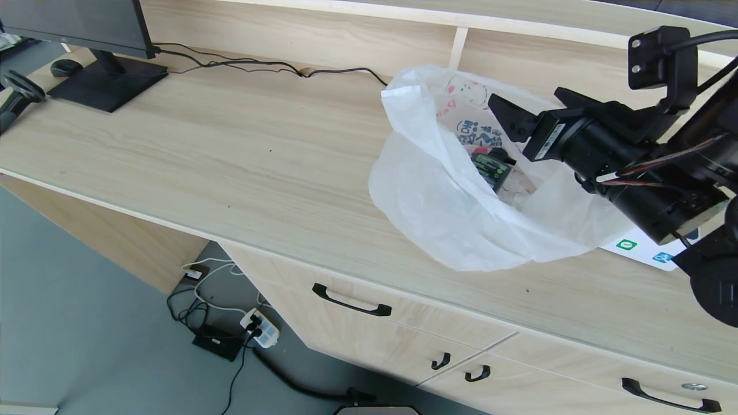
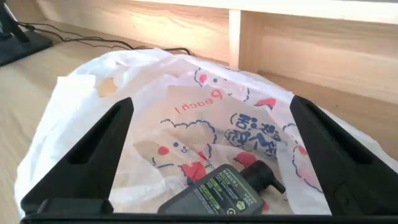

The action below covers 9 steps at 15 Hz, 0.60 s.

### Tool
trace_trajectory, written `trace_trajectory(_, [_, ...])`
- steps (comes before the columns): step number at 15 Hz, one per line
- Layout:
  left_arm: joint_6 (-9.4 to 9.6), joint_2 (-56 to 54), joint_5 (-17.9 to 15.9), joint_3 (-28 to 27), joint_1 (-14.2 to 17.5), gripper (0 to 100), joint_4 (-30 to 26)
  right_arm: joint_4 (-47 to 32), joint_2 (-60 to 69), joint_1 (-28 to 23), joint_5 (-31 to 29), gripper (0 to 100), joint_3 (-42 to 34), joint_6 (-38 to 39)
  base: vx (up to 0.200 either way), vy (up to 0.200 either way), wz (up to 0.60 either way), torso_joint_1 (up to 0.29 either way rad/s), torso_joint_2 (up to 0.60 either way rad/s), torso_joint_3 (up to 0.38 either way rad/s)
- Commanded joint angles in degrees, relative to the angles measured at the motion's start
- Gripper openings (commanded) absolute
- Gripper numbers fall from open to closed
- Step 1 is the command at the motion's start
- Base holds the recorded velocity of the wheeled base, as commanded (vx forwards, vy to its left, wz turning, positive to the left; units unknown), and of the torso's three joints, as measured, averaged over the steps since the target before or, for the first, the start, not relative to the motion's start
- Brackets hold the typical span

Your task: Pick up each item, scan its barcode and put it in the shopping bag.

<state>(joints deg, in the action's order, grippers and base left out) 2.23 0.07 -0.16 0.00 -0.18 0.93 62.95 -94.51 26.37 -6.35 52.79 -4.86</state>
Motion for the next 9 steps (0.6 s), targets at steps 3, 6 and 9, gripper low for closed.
trace_trajectory(3, [-0.03, 0.01, -0.02, 0.0, 0.01, 100, 0.04, 0.5, 8.03, 14.85, -7.62, 100, -5.76, -3.57, 0.0, 0.0, 0.0, 0.0, 0.0, 0.0])
trace_trajectory(6, [-0.03, 0.01, -0.02, 0.0, 0.01, 100, 0.04, 1.12, 9.96, 15.2, -7.71, 100, -9.02, -8.32, 0.0, 0.0, 0.0, 0.0, 0.0, 0.0])
trace_trajectory(9, [-0.03, 0.01, -0.02, 0.0, 0.01, 100, 0.04, 0.94, 10.14, 15.91, -8.15, 100, -9.37, -11.48, 0.0, 0.0, 0.0, 0.0, 0.0, 0.0])
